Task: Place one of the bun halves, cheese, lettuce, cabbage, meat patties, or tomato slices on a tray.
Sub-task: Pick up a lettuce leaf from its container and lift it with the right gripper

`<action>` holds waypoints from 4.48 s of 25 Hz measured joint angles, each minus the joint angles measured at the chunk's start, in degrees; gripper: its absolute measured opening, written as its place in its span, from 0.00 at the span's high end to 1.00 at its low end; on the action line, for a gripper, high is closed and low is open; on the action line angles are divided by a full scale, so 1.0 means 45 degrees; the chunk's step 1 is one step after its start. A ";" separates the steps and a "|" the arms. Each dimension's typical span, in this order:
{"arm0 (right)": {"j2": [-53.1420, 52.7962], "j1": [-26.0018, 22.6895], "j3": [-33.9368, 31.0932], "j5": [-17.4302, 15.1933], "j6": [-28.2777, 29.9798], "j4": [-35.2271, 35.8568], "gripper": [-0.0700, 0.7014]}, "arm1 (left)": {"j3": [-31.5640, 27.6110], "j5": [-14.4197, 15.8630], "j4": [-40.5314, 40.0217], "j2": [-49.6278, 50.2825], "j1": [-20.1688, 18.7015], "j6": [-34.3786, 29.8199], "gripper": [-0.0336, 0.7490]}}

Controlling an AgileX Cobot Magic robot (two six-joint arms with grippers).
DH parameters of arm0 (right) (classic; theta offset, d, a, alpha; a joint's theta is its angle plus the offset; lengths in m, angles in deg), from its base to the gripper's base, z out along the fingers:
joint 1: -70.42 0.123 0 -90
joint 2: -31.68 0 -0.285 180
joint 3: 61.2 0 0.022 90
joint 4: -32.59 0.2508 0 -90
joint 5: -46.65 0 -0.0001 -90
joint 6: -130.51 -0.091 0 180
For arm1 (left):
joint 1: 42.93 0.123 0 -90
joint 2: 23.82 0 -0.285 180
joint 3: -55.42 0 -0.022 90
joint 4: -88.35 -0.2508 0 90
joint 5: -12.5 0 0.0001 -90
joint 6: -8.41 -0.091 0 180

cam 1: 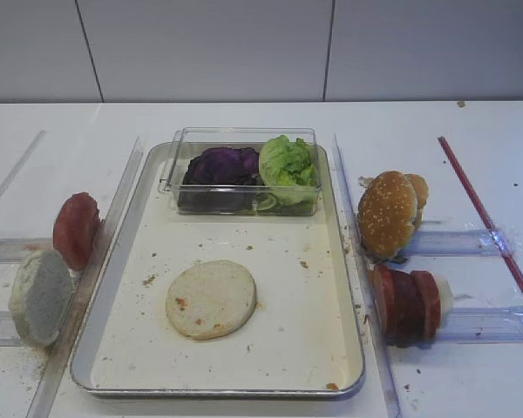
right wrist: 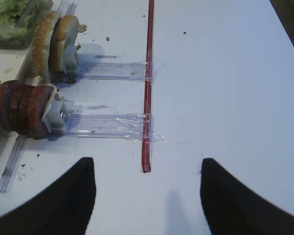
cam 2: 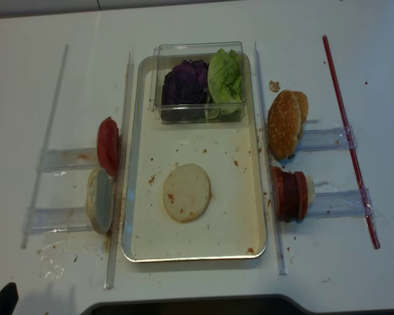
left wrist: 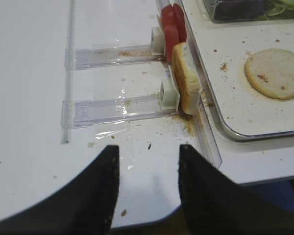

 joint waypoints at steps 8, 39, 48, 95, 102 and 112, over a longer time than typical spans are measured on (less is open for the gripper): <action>0.0000 0.0000 0.0000 0.0000 -0.0173 0.0000 0.26 | 0.0000 0.0000 0.0000 0.0000 0.0000 0.0000 0.59; 0.2722 0.0000 0.1495 0.0185 -0.0067 0.1419 0.26 | 0.0000 0.0000 0.0000 0.0000 0.0000 0.0000 0.59; 0.7165 0.0000 0.4021 0.0956 0.0293 0.1441 0.26 | 0.0000 0.0000 0.0000 0.0000 0.0000 0.0000 0.59; 2.4832 0.5028 1.8878 -0.1466 -0.3894 0.0760 0.33 | 0.0000 0.0000 0.0000 0.0000 0.0000 0.0000 0.59; 2.6701 0.5583 1.9762 -0.1442 -0.4739 0.0989 0.28 | 0.0000 0.0000 0.0000 0.0000 0.0000 0.0000 0.59; 2.7932 0.5583 2.0367 -0.1414 -0.5538 0.1288 0.28 | 0.0000 0.0000 0.0000 0.0000 0.0000 0.0000 0.59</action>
